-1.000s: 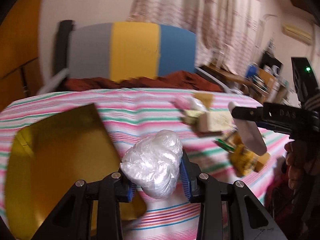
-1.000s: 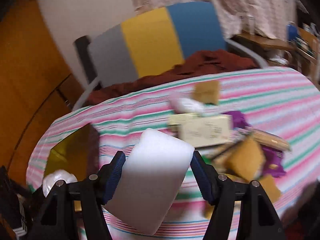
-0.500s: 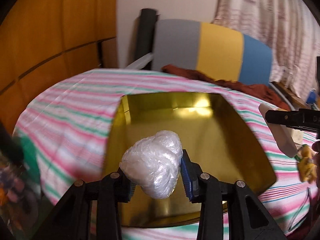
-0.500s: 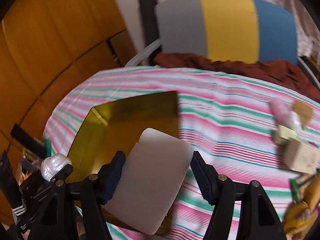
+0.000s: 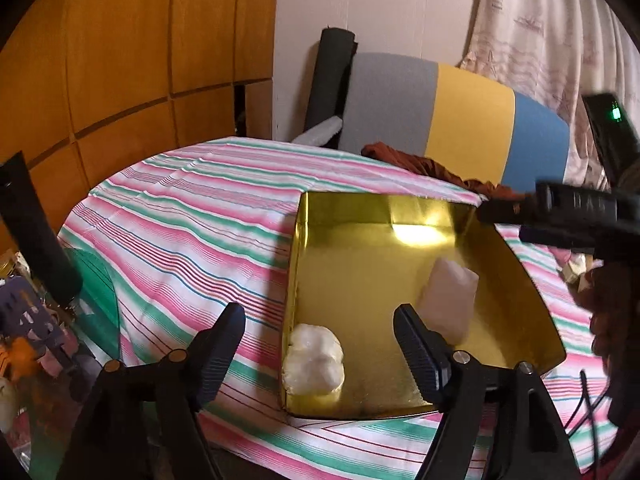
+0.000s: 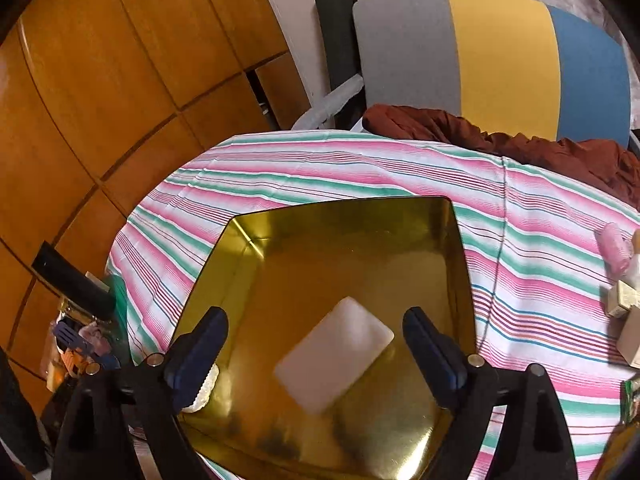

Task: Organize objects
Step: 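Release bundle into gold tray with left tool while right tool releases foam block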

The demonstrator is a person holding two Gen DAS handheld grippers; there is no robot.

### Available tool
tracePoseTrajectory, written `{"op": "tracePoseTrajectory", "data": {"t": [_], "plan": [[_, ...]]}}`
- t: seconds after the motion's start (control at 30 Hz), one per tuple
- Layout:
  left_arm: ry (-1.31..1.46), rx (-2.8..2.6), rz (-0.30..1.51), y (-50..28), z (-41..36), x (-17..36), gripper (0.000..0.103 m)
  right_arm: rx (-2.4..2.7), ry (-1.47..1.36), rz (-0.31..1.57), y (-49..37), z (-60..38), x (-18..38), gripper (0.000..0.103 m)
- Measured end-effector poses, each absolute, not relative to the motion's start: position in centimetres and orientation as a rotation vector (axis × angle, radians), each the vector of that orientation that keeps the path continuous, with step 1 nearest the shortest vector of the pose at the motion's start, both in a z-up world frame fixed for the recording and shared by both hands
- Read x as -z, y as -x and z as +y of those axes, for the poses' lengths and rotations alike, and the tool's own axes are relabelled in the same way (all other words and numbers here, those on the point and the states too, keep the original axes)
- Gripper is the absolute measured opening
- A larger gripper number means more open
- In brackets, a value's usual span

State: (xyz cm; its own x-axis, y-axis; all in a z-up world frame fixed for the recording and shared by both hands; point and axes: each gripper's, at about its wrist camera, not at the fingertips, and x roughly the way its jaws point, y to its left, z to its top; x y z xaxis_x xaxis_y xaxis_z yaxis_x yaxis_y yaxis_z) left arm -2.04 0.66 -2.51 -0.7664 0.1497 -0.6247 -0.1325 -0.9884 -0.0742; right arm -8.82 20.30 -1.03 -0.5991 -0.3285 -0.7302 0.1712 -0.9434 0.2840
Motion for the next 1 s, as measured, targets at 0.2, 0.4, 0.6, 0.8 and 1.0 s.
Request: {"op": "tracePoseTrajectory", "data": {"t": [0.2, 0.4, 0.6, 0.8, 1.0], "plan": [[0.95, -2.825, -0.058, 1.6, 1.0, 1.1, 0.081, 2.692, -1.218, -0.203, 6.3, 22.1, 0.5, 0.091], [0.931, -2.804, -0.03, 1.4, 2.5, 0.4, 0.083, 2.853, -1.223, -0.123, 4.3, 24.5, 0.5, 0.091], [0.946, -2.76, -0.018, 1.6, 4.5, 0.1, 0.085, 2.942, -1.221, -0.095, 2.7, 27.6, 0.3, 0.091], [0.899, -2.705, 0.033, 0.9, 7.1, -0.6, 0.086, 2.976, -1.247, -0.164, 1.7, 30.6, 0.8, 0.091], [0.877, -2.657, 0.089, 0.5, 9.3, -1.0, 0.087, 3.004, -1.285, -0.218, 0.7, 33.2, 1.5, 0.091]]}}
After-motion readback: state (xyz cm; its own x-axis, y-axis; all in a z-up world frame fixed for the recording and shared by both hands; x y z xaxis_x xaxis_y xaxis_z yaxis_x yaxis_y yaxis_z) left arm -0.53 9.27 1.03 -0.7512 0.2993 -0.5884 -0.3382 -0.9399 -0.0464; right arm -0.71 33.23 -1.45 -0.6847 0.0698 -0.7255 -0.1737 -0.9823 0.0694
